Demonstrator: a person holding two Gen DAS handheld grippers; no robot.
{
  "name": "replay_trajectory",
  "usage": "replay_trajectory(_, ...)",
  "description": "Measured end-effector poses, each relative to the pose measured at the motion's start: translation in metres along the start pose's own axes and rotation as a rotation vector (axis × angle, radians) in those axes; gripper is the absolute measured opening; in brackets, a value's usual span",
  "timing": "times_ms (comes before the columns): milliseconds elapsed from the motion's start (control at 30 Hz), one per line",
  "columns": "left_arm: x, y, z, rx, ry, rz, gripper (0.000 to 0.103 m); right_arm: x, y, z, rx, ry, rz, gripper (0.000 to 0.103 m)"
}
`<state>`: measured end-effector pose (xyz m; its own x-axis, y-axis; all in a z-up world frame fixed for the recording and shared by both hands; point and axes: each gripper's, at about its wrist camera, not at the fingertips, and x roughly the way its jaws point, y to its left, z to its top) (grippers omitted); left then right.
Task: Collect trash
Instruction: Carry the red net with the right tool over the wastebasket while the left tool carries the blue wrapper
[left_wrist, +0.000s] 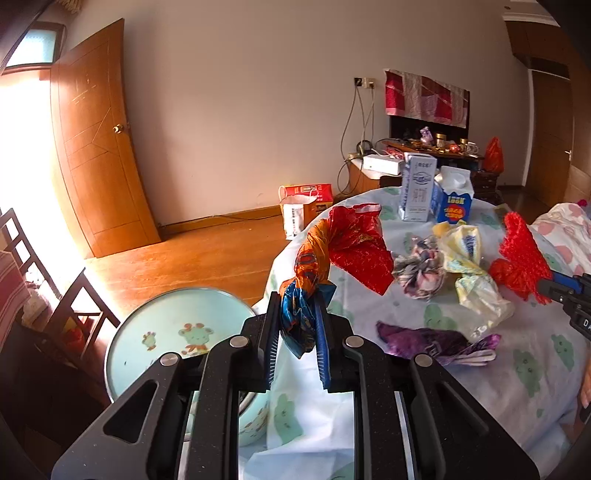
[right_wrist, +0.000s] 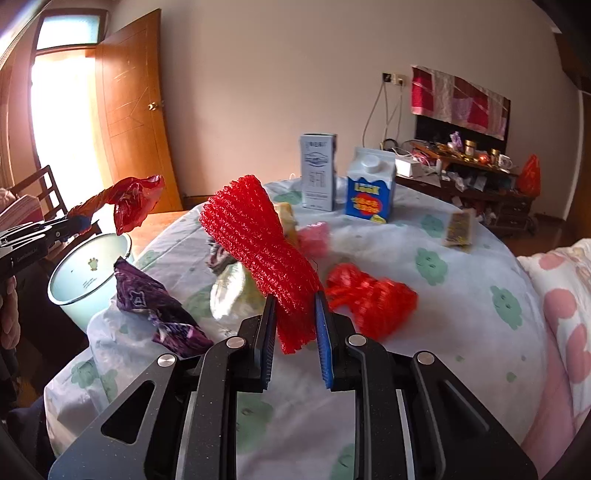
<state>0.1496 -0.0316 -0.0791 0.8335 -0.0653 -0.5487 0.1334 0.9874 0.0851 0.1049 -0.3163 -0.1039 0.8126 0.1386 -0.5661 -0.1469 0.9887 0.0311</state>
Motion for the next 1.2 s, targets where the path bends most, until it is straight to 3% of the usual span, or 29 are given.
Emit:
replay_trajectory(700,0.000,0.085,-0.022,-0.081,0.040,0.116,0.017,0.056,0.115,0.057,-0.184,0.010,0.105,0.021)
replay_trajectory(1200,0.000,0.126,-0.035,-0.123,0.063,0.183,0.017,0.090,0.169,0.073,-0.276,0.039,0.146,0.021)
